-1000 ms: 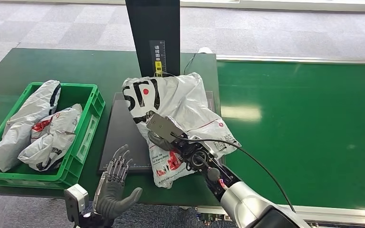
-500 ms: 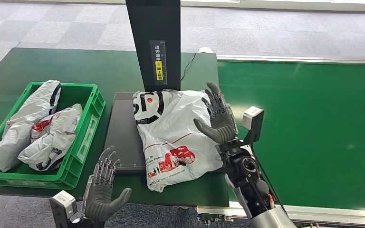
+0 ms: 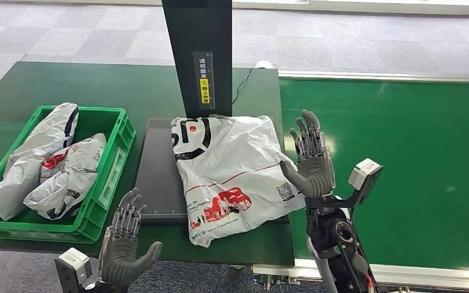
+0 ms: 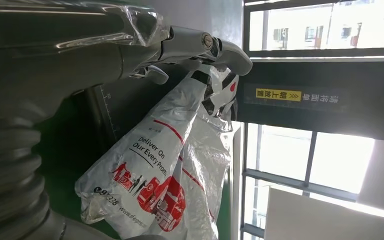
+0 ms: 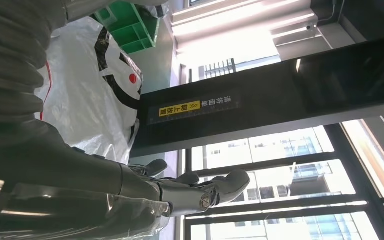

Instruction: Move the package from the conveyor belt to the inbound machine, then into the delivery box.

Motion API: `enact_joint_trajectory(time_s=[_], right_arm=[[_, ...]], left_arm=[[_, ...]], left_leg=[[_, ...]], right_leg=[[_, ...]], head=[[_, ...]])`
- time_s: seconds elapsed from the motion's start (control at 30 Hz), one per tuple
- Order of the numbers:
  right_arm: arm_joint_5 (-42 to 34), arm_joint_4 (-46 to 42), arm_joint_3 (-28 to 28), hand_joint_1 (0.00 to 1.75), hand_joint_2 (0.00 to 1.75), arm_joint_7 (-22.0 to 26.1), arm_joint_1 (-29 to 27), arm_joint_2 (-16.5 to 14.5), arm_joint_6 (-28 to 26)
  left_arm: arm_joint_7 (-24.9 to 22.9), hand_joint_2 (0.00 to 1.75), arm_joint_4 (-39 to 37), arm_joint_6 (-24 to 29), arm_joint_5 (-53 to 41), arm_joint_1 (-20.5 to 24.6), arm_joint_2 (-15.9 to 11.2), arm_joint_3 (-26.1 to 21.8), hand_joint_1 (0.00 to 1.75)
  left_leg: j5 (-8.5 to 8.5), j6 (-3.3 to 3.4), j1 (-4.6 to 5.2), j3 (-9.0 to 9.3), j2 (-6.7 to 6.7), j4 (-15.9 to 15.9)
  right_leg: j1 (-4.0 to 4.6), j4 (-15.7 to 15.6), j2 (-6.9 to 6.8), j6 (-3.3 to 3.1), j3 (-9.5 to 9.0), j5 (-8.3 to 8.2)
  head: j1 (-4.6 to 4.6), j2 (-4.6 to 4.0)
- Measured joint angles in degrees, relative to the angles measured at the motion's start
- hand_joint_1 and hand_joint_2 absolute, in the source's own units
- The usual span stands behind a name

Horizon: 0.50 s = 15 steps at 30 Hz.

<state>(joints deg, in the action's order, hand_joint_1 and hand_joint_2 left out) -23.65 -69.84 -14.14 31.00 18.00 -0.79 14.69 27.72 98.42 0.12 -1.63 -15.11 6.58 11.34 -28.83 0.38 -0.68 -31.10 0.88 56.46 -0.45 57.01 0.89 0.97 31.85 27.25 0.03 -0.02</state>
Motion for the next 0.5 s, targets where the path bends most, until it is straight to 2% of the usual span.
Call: enact_joint_trajectory(time_s=[0.1, 0.23, 0.37, 0.5], right_arm=[[0.53, -2.96, 1.88, 0.00, 1.75, 0.45, -3.73, -0.02, 0.24], [2.67, -7.12, 5.29, 0.00, 1.75, 0.51, -9.22, -0.88, 0.32], [5.09, -9.27, 7.72, 0.00, 1.75, -0.20, -12.33, -2.91, 0.35], [5.79, -9.98, 9.28, 0.00, 1.75, -0.95, -13.44, -4.48, 0.35]], left_arm=[[1.05, 1.75, 0.95, 2.28, -4.16, -0.14, 0.00, -0.22, 0.00], [2.14, 1.75, 3.51, 9.57, -14.99, 1.41, -0.02, -1.27, 0.00], [-0.92, 1.75, 3.83, 12.15, -22.95, 7.66, -0.14, -1.14, 0.00], [-5.88, 1.75, -1.27, 11.94, -30.11, 16.62, -0.43, 1.98, 0.00]], left_leg=[[-0.01, 0.00, 0.00, -0.06, 0.03, 0.00], [-0.02, -0.01, 0.00, -0.11, 0.04, 0.00], [0.05, -0.01, 0.00, -0.06, 0.04, 0.00], [0.17, 0.00, 0.01, 0.02, 0.05, 0.00]], right_leg=[[0.00, 0.00, -0.03, -0.01, 0.02, 0.02], [0.00, -0.01, -0.04, -0.02, 0.10, 0.03], [0.00, 0.00, -0.05, -0.04, 0.06, 0.00], [0.00, 0.01, -0.05, -0.06, -0.02, -0.09]], head=[[-0.01, 0.00], [-0.01, 0.00], [-0.01, 0.00], [0.00, 0.00]])
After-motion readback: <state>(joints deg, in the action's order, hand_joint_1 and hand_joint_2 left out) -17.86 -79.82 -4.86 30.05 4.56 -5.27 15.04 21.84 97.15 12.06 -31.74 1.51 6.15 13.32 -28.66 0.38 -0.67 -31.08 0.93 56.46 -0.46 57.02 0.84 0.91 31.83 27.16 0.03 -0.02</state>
